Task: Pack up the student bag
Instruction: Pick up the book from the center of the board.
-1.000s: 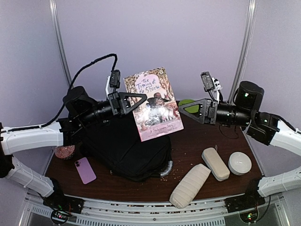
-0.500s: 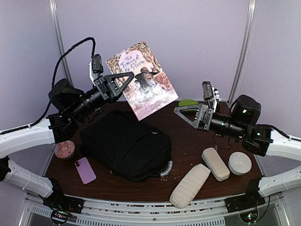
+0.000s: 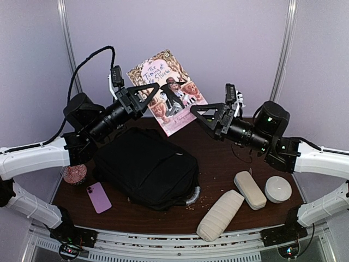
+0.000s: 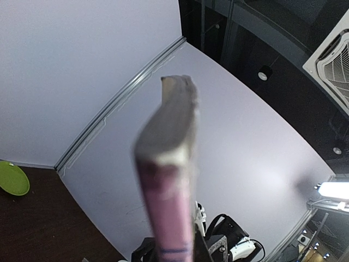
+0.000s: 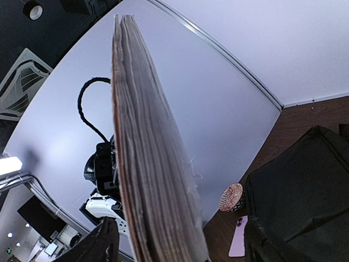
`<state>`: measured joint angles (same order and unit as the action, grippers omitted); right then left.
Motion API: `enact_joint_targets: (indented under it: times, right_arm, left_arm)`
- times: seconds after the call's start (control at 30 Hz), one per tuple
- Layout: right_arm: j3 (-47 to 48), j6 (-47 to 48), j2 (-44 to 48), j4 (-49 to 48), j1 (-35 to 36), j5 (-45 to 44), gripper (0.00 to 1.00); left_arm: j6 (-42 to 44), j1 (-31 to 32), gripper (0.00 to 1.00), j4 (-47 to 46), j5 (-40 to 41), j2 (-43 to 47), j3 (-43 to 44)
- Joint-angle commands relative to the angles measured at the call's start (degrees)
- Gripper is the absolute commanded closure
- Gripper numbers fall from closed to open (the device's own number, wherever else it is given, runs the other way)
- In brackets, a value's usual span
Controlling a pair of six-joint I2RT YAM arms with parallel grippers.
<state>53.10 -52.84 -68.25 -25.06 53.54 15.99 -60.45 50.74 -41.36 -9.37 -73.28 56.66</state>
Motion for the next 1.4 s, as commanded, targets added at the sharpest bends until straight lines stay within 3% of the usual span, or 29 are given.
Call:
enact_joint_targets:
  times: [0.0,0.2,0.47,0.57,0.67,0.8,0.9,1.03,1.13,1.27,1.37]
  right_arm:
    - [1.22,-3.41,-1.1,-6.28,-1.07,0.81,0.27]
    - [0.92,-6.69,-2.25,-10.53,-2.64,3.0,0.64]
    - [0.53,-6.9,-1.78,-9.97,-3.08,3.26,1.0]
    - [0.21,-6.64,-0.92,-9.43,-3.06,3.17,1.0]
    - [-0.09,-5.46,0.27,-8.33,-3.2,2.98,1.0]
    - [-0.68,-2.48,3.44,-3.88,-3.85,1.46,1.0]
    - [-1.43,2.93,8.38,5.6,-5.09,-2.55,1.0]
    - [-2.66,13.08,16.75,26.6,-6.12,-14.18,1.0]
    - [-6.01,15.74,22.54,35.9,-8.01,-19.31,1.0]
    - [-11.0,15.37,29.15,42.98,-11.6,-20.45,1.0]
    - [-13.6,14.52,31.6,45.1,-13.56,-18.96,1.0]
  left_arm:
    - [-0.4,0.57,1.0,-5.69,0.66,-0.92,-0.19]
    - [0.74,0.68,1.0,-5.63,1.09,-1.04,-0.36]
    - [3.07,0.76,1.0,-1.94,2.47,-0.55,-0.52]
    - [3.57,0.76,0.97,-0.83,2.69,-0.47,-0.42]
    - [4.03,0.76,0.79,0.64,2.63,-0.26,-0.43]
    - [7.2,0.76,0.27,6.14,3.44,2.17,-1.12]
    - [12.71,0.76,0.09,19.14,7.23,6.71,-1.15]
    - [25.25,1.36,0.03,46.01,14.98,10.08,3.18]
    - [34.77,6.17,0.02,66.78,24.33,6.6,9.37]
    - [40.19,14.76,0.02,82.27,31.37,-4.02,16.65]
    - [42.92,19.95,0.02,87.84,32.89,-12.73,22.02]
